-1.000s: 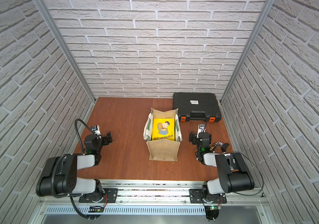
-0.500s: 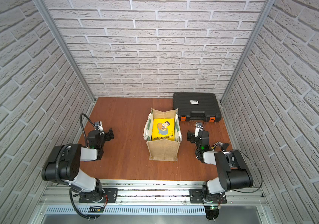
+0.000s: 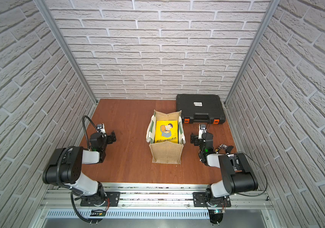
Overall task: Put the books into the canvas bag
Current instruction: Reset both arms
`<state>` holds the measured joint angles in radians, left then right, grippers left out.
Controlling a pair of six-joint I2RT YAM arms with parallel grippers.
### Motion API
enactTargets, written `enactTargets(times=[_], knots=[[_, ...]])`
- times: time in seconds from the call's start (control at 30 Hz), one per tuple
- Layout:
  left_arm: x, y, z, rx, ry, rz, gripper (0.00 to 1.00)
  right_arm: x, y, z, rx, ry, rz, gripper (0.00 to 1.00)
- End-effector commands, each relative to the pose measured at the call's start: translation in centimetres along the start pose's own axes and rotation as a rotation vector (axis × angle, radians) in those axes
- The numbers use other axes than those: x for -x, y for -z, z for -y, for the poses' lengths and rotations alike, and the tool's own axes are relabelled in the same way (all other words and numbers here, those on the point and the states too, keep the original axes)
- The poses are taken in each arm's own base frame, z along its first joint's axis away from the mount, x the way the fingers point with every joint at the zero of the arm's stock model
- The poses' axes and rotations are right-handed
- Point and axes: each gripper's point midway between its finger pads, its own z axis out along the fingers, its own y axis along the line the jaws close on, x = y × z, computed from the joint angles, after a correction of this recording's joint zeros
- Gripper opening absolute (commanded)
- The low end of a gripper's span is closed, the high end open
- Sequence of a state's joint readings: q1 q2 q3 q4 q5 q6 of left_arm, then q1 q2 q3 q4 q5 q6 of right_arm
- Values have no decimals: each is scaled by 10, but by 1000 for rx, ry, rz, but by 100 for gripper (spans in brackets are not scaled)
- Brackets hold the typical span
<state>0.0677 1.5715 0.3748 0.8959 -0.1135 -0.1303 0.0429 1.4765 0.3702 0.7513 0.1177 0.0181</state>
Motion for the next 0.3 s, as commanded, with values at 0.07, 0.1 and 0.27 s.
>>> enactTargets(times=[0.07, 0.1, 0.27], knots=[[12, 0, 0, 10, -12, 43, 98, 16, -2, -1, 3, 0, 49, 99], [12, 0, 0, 10, -12, 43, 98, 15, -2, -1, 6, -1, 45, 99], [11, 0, 0, 10, -12, 42, 98, 17, 0, -1, 7, -2, 53, 99]])
